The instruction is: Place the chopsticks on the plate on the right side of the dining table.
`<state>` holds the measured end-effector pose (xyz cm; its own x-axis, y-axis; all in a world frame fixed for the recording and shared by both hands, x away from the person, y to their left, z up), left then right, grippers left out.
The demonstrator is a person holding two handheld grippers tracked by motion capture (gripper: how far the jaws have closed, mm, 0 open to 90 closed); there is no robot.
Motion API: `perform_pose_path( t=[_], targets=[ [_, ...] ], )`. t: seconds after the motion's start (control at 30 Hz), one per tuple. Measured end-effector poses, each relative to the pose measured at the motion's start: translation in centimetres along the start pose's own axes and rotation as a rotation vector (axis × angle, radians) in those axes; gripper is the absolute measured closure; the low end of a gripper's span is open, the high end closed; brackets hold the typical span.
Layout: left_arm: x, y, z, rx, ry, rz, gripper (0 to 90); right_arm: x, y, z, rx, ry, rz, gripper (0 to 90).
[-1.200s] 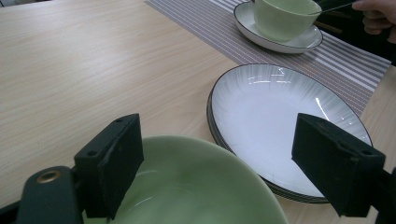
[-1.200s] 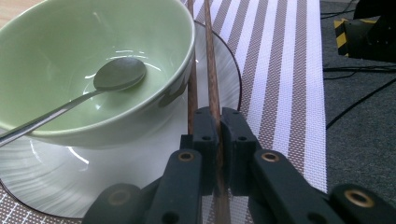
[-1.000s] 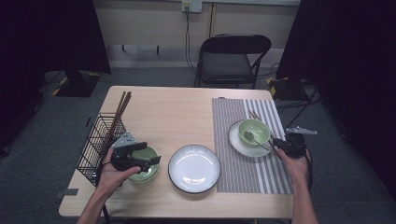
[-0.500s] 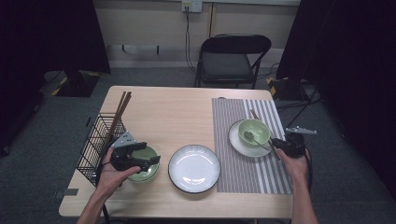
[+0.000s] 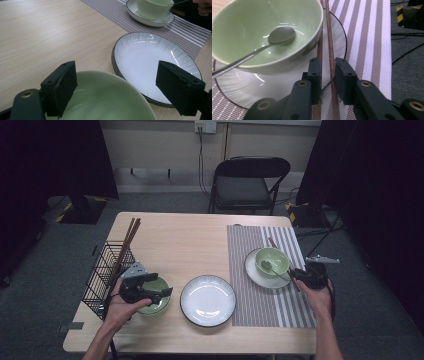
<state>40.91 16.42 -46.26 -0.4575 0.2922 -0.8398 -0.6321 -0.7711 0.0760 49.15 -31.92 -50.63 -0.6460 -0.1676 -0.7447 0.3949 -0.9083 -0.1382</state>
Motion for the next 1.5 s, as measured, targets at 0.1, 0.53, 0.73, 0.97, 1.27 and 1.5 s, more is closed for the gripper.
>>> perform_pose_path(
  t=[0.1,0.53,0.73,0.97,1.27,1.5],
  targets=[
    [0.0,0.0,0.0,0.001,0.003,0.000,16.8,0.1,0.2,-0.1,0.009,0.002,-0.013,69.0],
    [0.0,-0.1,0.1,-0.002,0.004,0.004,16.9,0.3,-0.4,-0.5,-0.015,-0.035,0.012,77.2],
    [0.0,-0.2,0.0,-0.001,-0.002,0.008,16.9,0.0,-0.3,-0.6,-0.008,-0.060,0.041,77.6],
    [0.0,-0.1,0.1,0.001,0.002,0.018,17.0,-0.3,-0.2,-0.8,-0.017,-0.097,0.064,77.6],
    [0.0,-0.2,0.2,-0.003,0.000,0.012,17.0,-0.8,-0.1,-1.2,-0.021,-0.147,0.095,77.7],
    [0.1,-0.4,0.2,-0.004,-0.003,0.011,16.9,-1.3,0.2,-1.6,-0.038,-0.181,0.127,77.7]
  ],
)
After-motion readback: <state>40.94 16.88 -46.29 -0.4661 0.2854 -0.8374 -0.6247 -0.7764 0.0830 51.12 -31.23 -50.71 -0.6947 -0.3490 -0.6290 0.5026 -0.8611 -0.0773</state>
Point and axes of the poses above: each handheld gripper's, and its own axes: z roughly backward along the jaws, x roughly out of its underside, y roughly to its right, the point moved 8 cm from there along -z, roughly forward along the jaws, and after that the axes turned 8 degrees about -x, right-handed, at the moved point
